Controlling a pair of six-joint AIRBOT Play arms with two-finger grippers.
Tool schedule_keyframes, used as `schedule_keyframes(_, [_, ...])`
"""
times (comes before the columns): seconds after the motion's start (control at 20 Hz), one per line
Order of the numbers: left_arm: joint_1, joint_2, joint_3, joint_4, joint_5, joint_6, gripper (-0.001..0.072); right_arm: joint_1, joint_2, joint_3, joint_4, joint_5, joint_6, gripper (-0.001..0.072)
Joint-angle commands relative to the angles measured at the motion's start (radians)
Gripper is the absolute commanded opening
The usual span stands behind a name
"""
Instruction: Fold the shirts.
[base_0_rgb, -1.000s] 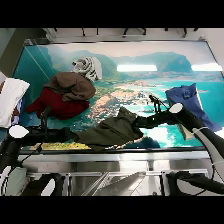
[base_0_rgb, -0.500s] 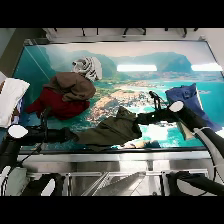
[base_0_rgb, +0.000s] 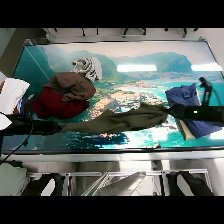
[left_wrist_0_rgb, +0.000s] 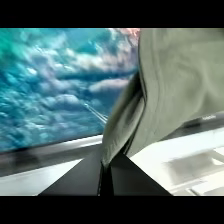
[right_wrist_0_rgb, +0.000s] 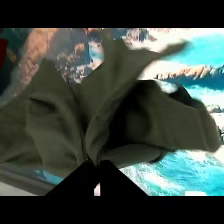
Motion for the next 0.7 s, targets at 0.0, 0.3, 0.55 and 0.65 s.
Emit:
schedule_keyframes(0.0, [0.001,0.001,0.151,0.061,-0.056,-0.005,0.0016,-0.061,0.132,0.127,0.023,0.049,0.039,0.0031])
schedule_keyframes(0.3, [-0.029,0.048,0.447,0.061,-0.251,-0.066,0.0016,-0.061,0.135,0.518,-0.006,0.124,0.098,0.0031])
schedule_keyframes(0.55, [-0.032,0.225,0.277,0.058,-0.370,-0.124,0.0016,-0.060,0.058,0.628,-0.016,0.126,0.142,0.0031])
schedule_keyframes(0.65, [-0.032,0.267,0.160,0.060,-0.343,-0.124,0.0015,-0.018,-0.028,0.628,0.024,0.077,0.132,0.0031])
